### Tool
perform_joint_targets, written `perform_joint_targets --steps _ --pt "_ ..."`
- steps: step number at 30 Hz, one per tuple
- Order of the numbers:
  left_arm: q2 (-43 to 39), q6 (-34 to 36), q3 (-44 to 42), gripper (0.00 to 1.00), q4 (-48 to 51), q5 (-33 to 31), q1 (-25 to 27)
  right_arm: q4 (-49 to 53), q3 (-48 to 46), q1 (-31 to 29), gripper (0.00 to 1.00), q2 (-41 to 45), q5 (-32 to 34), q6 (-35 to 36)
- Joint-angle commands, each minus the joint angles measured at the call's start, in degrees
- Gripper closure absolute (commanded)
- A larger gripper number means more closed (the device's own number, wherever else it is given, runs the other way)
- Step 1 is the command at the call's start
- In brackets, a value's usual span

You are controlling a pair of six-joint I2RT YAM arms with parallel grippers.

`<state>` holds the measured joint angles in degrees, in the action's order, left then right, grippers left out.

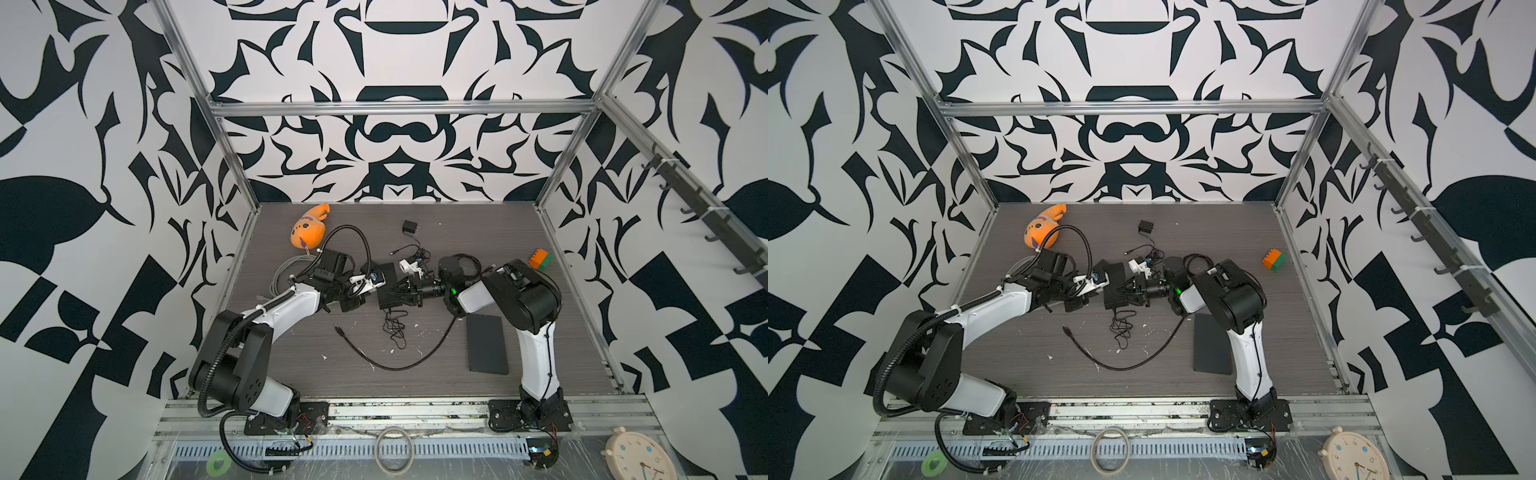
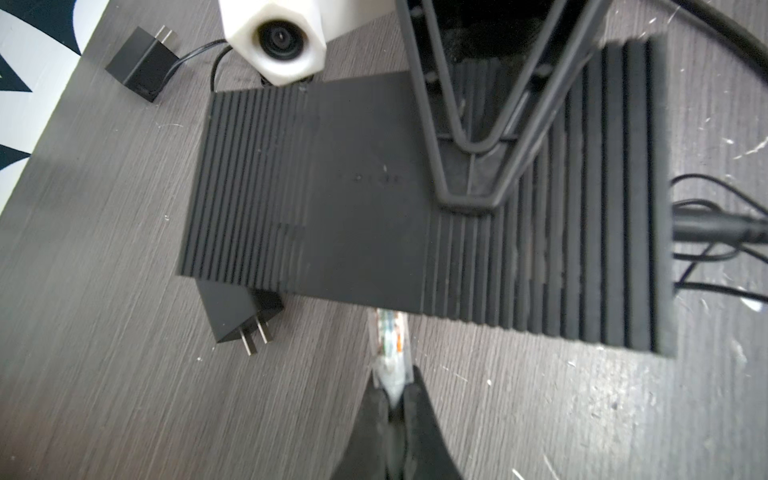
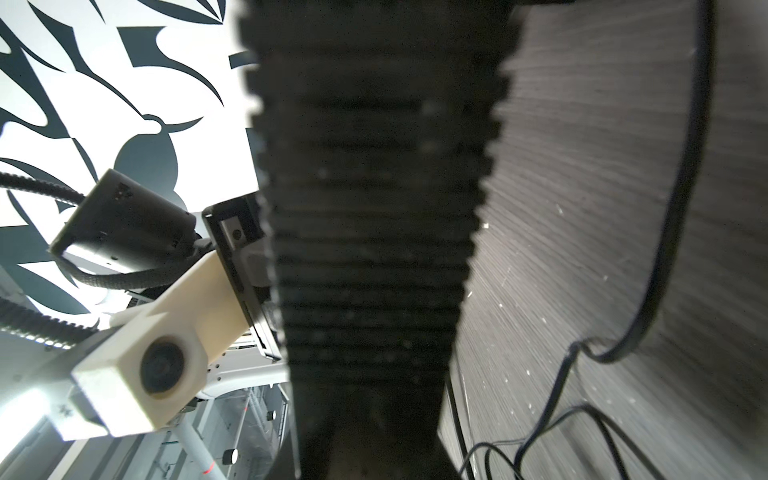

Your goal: Insert the plug into the switch port

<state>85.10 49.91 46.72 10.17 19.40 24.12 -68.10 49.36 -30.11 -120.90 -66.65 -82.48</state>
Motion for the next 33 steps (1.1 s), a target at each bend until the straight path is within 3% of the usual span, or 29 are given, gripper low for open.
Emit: perform_joint_targets --steps 1,7,12,19,28,30,33 --pt "2.2 0.9 2.9 1.0 0.9 6.9 2.5 -6.5 3.2 -3.0 0.93 3.1 -1.0 0.5" --pt "3.0 2.2 4.8 1.0 3.6 7.6 2.6 13.6 3.6 -3.7 0.93 8.7 -0.7 15.5" --pt "3.1 3.1 6.3 1.0 5.0 8.7 2.4 38.4 6.8 -4.4 0.93 12.7 1.0 33.2" --pt "2.6 1.9 4.8 1.0 2.2 10.0 2.7 29.9 6.4 -4.4 0.94 12.3 0.1 26.7" --pt "-1.9 -1.6 -0.5 1.0 -6.0 11.3 3.1 1.1 5.0 -3.9 0.94 5.6 -0.5 4.9" --pt "-3.2 -2.6 -2.1 1.0 -9.6 11.5 3.0 -1.0 5.0 -3.9 0.94 4.8 -0.3 3.2" --pt "-4.1 -2.2 -1.8 1.0 -8.0 12.4 3.1 3.2 4.7 -4.0 0.94 5.9 -0.2 6.6"
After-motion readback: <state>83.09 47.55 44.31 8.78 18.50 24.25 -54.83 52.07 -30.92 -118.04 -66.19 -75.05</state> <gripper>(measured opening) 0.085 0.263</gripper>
